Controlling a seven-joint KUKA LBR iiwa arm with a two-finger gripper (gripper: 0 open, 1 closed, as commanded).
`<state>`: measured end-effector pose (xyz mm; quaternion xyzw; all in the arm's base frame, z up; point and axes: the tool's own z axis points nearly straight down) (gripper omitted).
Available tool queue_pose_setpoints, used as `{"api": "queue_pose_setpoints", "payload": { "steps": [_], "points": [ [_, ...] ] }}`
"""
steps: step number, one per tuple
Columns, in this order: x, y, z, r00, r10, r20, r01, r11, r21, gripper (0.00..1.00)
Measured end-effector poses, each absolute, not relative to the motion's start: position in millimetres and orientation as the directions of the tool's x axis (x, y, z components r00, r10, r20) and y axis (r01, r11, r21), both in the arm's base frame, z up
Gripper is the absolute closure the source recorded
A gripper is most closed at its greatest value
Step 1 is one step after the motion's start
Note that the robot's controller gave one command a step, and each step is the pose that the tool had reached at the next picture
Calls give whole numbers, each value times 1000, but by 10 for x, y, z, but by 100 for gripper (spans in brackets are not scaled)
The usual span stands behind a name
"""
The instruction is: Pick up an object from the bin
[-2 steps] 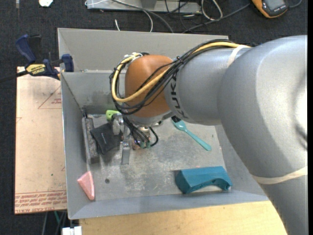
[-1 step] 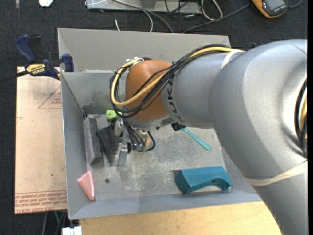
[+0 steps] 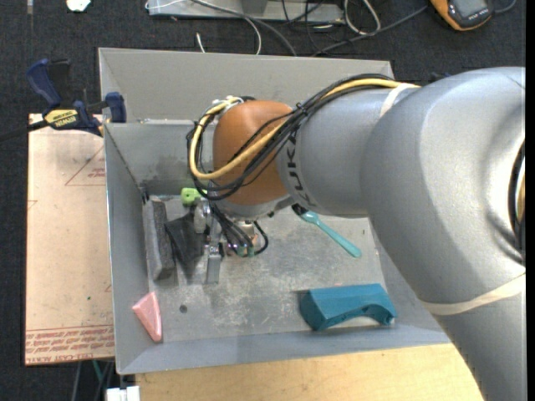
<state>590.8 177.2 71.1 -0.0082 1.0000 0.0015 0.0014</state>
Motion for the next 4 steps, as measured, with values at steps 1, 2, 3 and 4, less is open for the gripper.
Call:
{"api": "queue_pose_setpoints", "payload": {
  "steps": [1,2,3,4],
  "points": [
    [5898,1768,702,-998,58,-5,58,998,7,0],
    [5915,1778,715,-1000,2,-5,2,1000,6,100],
    [5915,1777,715,-1000,2,-5,2,1000,6,100],
    [5879,1768,947,-1000,3,7,3,1000,3,100]
  ]
}}
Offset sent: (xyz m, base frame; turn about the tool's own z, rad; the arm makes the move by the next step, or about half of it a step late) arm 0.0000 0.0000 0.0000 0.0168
